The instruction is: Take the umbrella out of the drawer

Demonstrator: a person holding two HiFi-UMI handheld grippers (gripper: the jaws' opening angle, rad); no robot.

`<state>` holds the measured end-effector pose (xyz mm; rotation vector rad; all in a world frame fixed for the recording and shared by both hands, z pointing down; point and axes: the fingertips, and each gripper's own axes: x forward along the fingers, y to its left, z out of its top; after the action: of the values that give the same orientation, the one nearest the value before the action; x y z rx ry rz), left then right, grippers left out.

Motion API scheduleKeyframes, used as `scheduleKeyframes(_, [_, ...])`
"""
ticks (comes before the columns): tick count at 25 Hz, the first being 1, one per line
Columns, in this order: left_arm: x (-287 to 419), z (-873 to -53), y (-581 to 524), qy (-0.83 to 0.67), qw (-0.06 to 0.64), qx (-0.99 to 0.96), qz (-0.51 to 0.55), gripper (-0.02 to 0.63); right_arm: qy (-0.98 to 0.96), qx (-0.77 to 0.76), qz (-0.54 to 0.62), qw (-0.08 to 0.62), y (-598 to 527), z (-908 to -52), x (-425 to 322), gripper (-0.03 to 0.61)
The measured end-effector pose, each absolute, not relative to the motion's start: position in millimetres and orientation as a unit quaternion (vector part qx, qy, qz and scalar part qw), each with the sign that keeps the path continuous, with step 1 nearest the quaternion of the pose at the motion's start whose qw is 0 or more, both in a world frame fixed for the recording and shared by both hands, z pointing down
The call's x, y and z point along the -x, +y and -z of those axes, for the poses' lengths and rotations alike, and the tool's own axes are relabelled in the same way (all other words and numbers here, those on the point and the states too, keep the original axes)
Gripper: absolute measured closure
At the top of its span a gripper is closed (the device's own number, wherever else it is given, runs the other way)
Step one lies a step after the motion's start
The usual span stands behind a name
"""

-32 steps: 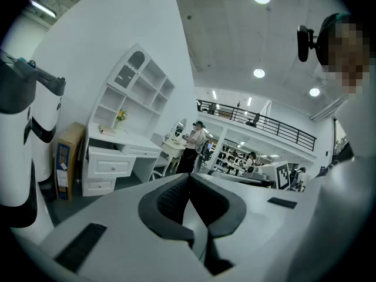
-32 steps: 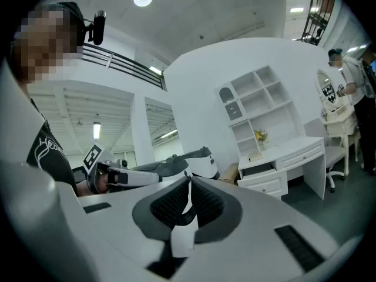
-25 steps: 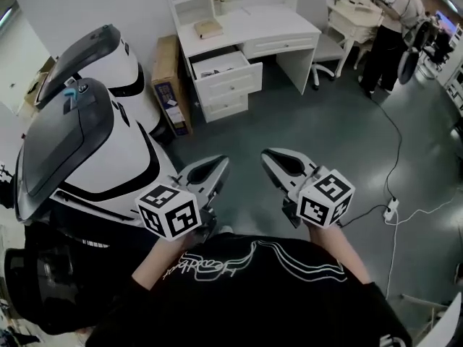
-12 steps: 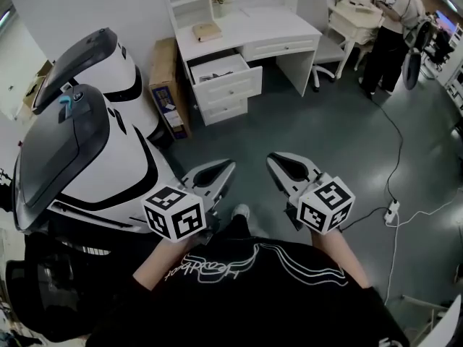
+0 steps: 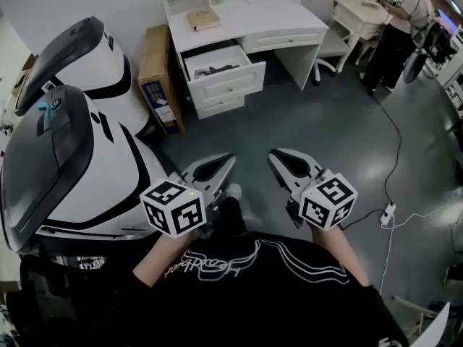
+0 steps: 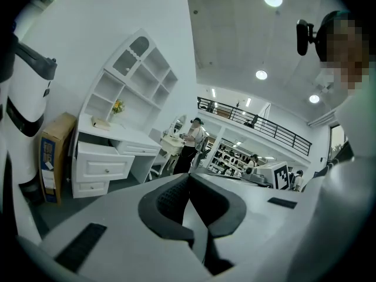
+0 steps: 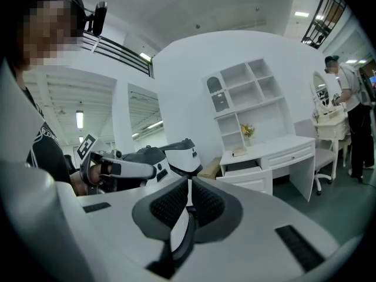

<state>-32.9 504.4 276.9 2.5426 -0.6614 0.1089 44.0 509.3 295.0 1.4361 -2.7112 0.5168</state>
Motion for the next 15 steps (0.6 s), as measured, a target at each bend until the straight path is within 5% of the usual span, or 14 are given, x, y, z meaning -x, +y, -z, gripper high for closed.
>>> scheduleKeyframes(15, [52, -309, 190, -0.257, 0.304, -0.916, -0.058, 0.594, -0.869, -0.444, -0.212, 0.058, 206, -321, -25, 0.526])
